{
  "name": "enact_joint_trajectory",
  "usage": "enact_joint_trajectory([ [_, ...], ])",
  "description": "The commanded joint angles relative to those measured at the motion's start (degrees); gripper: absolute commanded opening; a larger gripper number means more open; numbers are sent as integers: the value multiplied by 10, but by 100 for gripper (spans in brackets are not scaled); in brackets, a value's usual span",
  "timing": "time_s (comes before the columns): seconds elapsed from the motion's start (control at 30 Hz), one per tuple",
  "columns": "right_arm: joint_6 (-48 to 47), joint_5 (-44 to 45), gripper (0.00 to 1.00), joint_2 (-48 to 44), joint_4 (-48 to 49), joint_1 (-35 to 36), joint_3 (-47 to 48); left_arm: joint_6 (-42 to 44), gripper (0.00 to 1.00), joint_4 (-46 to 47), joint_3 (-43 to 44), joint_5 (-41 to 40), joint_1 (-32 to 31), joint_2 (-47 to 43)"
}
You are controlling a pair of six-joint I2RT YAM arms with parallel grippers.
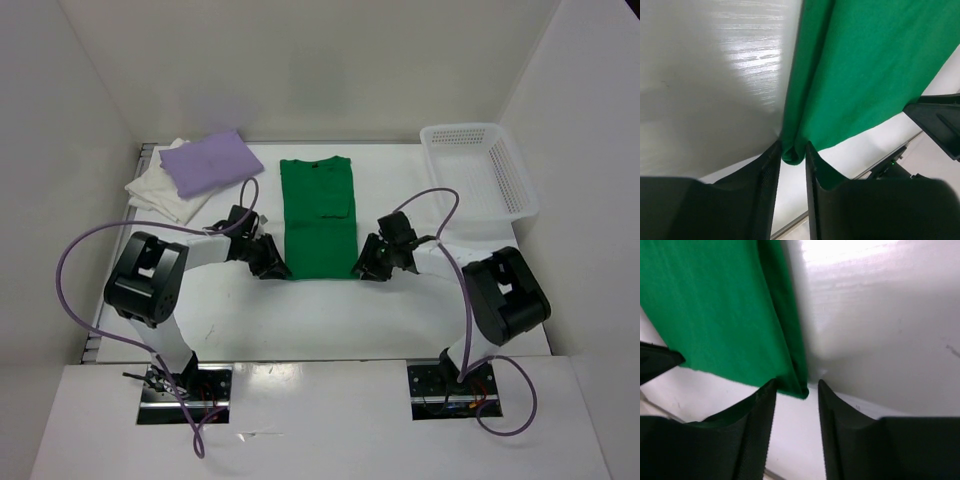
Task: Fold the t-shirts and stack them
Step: Grab one side of the 2/3 rectangular tshirt with both arms, then fold the long partially folded tshirt into a neat square
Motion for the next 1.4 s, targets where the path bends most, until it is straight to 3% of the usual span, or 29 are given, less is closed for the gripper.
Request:
enact_joint_trajectory([
  [0.0,1,17,42,23,39,-4,13,11,30,12,-4,-1,-1,18],
  [0.13,1,17,14,30,39,-4,18,11,13,12,-4,-1,-1,18],
  [0.23,1,17,5,10,26,-4,12,11,5,-12,-4,-12,-1,6],
  [0.37,20,5,1,-47,-21,-4,-33,11,0,-36,-32,-14,-7,-45],
  [0.6,116,-11,0,-251,-141,100,-112,33,0,-172,-119,-15,-24,-216],
  [0.73,160,-36,0,-406,-229,116,-94,39,0,-293,-89,-21,-24,-362],
  [0.8,152,-28,0,-416,-264,106,-58,28,0,-331,-50,-28,-24,-385],
  [0.97,37,-79,0,-281,-233,1,75,16,0,-237,119,-2,-2,-277],
  [1.13,-41,-76,0,-111,-137,-96,192,46,0,-169,232,-34,30,-76],
  [1.27,-68,-38,0,74,-122,-108,311,51,0,-152,319,-57,51,84],
  [1.37,-81,-37,0,138,-109,-119,347,51,0,-144,372,-63,57,137],
])
